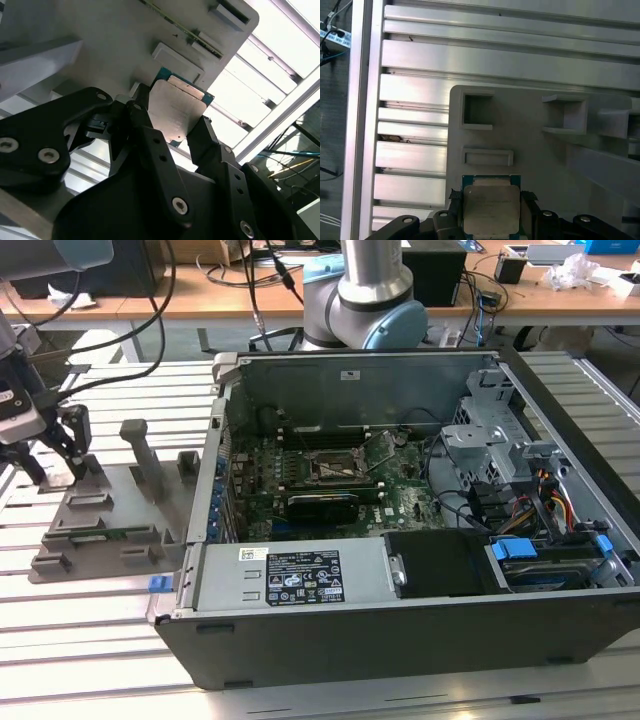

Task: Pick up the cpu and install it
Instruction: 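Pick up the cpu and move it towards the insertion slot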

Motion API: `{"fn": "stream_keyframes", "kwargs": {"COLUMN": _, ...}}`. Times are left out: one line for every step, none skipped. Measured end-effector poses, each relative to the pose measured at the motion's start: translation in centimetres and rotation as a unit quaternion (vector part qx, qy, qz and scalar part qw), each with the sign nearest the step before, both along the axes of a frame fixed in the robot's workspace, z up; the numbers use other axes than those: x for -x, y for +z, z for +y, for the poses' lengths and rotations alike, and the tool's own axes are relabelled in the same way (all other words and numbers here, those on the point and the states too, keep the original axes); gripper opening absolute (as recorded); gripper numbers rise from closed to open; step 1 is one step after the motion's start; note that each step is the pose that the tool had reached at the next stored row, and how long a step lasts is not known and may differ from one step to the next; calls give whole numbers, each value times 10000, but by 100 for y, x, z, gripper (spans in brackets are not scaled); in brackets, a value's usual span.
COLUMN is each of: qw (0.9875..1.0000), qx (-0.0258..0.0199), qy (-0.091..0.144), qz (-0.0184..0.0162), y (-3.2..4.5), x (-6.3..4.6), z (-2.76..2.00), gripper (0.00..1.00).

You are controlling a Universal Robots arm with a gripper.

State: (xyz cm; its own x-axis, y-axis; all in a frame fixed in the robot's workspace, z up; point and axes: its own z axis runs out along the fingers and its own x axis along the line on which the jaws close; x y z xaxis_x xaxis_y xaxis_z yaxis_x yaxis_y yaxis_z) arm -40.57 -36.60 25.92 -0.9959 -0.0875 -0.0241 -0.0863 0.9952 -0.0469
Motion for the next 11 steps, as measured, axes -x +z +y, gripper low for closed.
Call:
{"fn": "stream_keyframes", "kwargs": {"qw": 10000, "qx": 0, "qy": 0, "qz": 0, "y": 22, "x": 0, "z": 0, "gripper": 55}}
{"fn": "stream_keyframes", "kwargs": {"qw": 10000, "qx": 0, "qy": 0, "qz": 0, "y": 40, "x": 0, "z": 0, "gripper": 55}}
{"fn": "stream_keyframes", "kwargs": {"qw": 10000, "qx": 0, "qy": 0, "qz": 0, "y": 54, "x": 0, "z": 0, "gripper": 55}}
{"fn": "stream_keyframes", "kwargs": {"qw": 10000, "qx": 0, "qy": 0, "qz": 0, "y": 64, "x": 0, "z": 0, "gripper": 55}}
{"fn": "stream_keyframes", "kwargs": {"qw": 10000, "qx": 0, "qy": 0, "qz": 0, "y": 75, "x": 0, "z": 0, "gripper": 55}}
{"fn": "stream_keyframes", "kwargs": {"qw": 10000, "qx": 0, "qy": 0, "qz": 0, "y": 86, "x": 0, "z": 0, "gripper": 55}}
{"fn": "stream_keyframes", "kwargs": {"qw": 10000, "qx": 0, "qy": 0, "qz": 0, "y": 100, "x": 0, "z": 0, "gripper": 55}}
{"fn": "stream_keyframes", "kwargs": {"qw": 10000, "qx": 0, "qy": 0, "qz": 0, "y": 113, "x": 0, "z": 0, "gripper": 55}}
{"fn": "stream_keyframes", "kwargs": {"qw": 10000, "qx": 0, "qy": 0, "qz": 0, "y": 130, "x": 0, "z": 0, "gripper": 55}}
{"fn": "stream_keyframes", "kwargs": {"qw": 10000, "qx": 0, "qy": 0, "qz": 0, "y": 142, "x": 0, "z": 0, "gripper": 55}}
{"fn": "stream_keyframes", "kwargs": {"qw": 10000, "qx": 0, "qy": 0, "qz": 0, "y": 156, "x": 0, "z": 0, "gripper": 55}}
